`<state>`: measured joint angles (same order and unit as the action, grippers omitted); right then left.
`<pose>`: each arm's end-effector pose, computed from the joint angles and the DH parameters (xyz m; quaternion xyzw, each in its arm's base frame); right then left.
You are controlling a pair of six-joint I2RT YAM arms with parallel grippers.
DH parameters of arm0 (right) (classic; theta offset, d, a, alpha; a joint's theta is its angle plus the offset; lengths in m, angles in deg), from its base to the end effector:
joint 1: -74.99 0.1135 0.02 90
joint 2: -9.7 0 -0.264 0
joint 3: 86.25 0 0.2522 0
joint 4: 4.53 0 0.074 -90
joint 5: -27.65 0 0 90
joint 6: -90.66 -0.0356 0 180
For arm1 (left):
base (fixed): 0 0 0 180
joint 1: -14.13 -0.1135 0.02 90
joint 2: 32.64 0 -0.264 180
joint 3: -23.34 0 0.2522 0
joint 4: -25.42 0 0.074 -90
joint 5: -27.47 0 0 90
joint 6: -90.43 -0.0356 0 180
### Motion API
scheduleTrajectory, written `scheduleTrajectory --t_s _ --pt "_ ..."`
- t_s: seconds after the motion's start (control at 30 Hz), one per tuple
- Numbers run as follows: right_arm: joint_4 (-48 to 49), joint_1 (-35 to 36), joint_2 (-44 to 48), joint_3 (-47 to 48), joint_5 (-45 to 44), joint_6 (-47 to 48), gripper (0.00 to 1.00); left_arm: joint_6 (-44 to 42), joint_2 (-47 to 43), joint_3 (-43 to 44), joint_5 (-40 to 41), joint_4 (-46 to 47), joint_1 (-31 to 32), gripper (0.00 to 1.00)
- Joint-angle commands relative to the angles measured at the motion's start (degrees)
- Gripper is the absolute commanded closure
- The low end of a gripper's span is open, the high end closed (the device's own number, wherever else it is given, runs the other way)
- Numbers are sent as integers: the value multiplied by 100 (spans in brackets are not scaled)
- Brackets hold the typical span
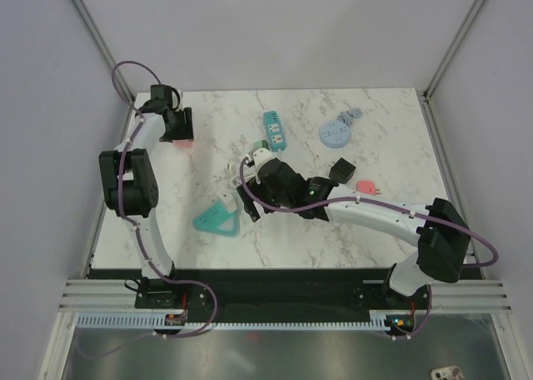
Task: Insert the plug
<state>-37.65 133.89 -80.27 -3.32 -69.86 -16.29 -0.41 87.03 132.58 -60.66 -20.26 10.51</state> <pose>0.1867 0.3004 0.2761 -0.2982 0.8549 0.2116 0.3682 0.4588 0.0302 0.2063 -0.0280 0.9561 0.0269 0.2906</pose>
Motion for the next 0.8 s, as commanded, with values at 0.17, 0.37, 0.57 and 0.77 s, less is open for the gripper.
scheduleTrajectory --t_s 0.17,0.37,0.57,0.77 --pt "475 -141 901 -350 -689 244 2 1463 -2140 -363 -4541 98 150 98" --pt "1319 -168 2167 -1150 -805 351 2 1595 -3028 -1188 -6452 825 634 98" --pt "1487 -159 2757 -1458 -313 796 2 2053 -3346 -1673 -7095 1382 1135 98" --pt "1303 -159 3135 -1406 -769 1325 2 2448 -3556 -1963 -6981 1417 1443 98"
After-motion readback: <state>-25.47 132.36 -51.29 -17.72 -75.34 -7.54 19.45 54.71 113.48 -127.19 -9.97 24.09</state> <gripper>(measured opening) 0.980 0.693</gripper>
